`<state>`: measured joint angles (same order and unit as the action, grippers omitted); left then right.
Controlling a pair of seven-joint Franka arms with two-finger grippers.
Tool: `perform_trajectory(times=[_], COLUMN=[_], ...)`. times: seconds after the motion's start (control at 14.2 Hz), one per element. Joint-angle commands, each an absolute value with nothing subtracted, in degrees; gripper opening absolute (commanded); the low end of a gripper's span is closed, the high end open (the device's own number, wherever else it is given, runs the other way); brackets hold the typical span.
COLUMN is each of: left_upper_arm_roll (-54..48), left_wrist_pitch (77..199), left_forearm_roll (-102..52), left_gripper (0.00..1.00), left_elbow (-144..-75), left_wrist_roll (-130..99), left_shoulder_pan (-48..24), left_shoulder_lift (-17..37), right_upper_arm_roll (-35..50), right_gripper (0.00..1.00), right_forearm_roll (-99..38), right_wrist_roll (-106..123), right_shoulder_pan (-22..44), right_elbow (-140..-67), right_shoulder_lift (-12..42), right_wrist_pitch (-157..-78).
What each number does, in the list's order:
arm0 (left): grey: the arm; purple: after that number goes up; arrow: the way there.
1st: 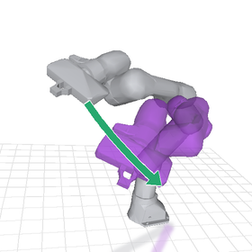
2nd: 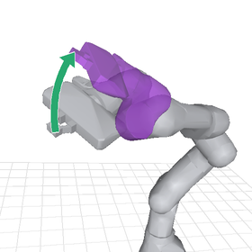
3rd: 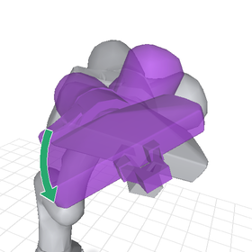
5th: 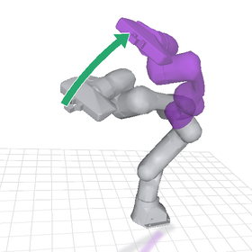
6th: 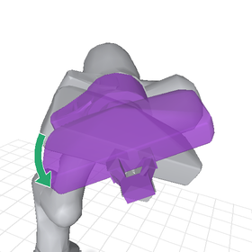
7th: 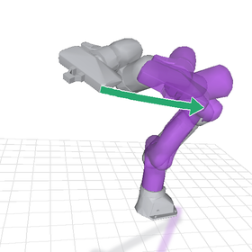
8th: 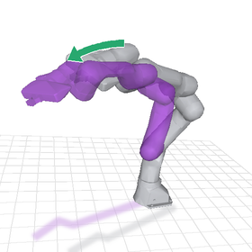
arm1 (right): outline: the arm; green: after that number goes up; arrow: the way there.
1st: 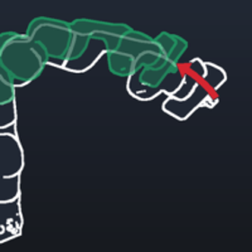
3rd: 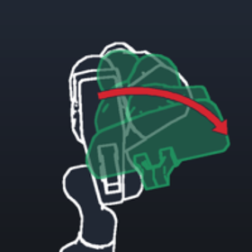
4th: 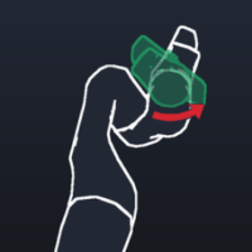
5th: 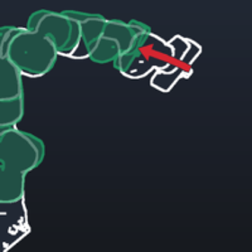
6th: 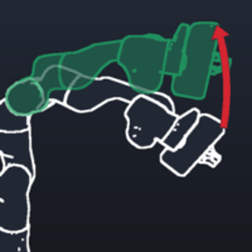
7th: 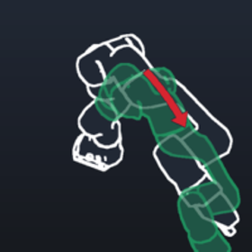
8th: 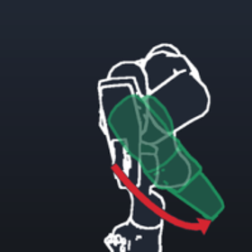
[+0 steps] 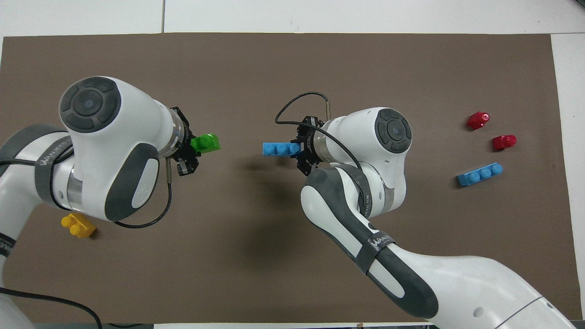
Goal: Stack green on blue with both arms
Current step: 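Lift the green brick with the left gripper while the right gripper brings the blue brick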
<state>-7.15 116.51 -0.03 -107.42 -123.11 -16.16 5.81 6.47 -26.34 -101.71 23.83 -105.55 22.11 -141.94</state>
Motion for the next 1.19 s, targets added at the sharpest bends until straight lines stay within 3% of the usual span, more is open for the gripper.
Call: perform_trajectory(times=[0.0,0.42,0.84,1.12], left_upper_arm_roll=[-6.24,-6.15,-6.15,-6.06], left_wrist_pitch=[117.68,122.42,125.86,125.34], left_forearm_roll=[-0.53,-0.18,0.17,1.22], left_gripper=[0.0,0.0,0.0,0.0], left_elbow=[-108.45,-109.78,-109.25,-105.66], left_wrist_roll=[-127.17,-130.95,-132.45,-134.12], left_shoulder_pan=[-19.06,-24.95,-26.28,-27.86], left_shoulder_lift=[4.83,6.67,10.45,15.01], right_upper_arm_roll=[6.42,6.42,6.42,6.42], right_gripper=[0.0,0.0,0.0,0.0], right_forearm_roll=[-29.08,-29.44,-29.44,-29.44], right_wrist_roll=[-102.65,-102.74,-102.66,-102.57], right_shoulder_pan=[24.08,24.26,24.61,25.75], right_elbow=[-107.31,-110.82,-113.55,-113.55], right_shoulder_lift=[22.85,22.41,21.89,21.88], right_wrist_pitch=[-145.88,-147.39,-149.94,-150.21])
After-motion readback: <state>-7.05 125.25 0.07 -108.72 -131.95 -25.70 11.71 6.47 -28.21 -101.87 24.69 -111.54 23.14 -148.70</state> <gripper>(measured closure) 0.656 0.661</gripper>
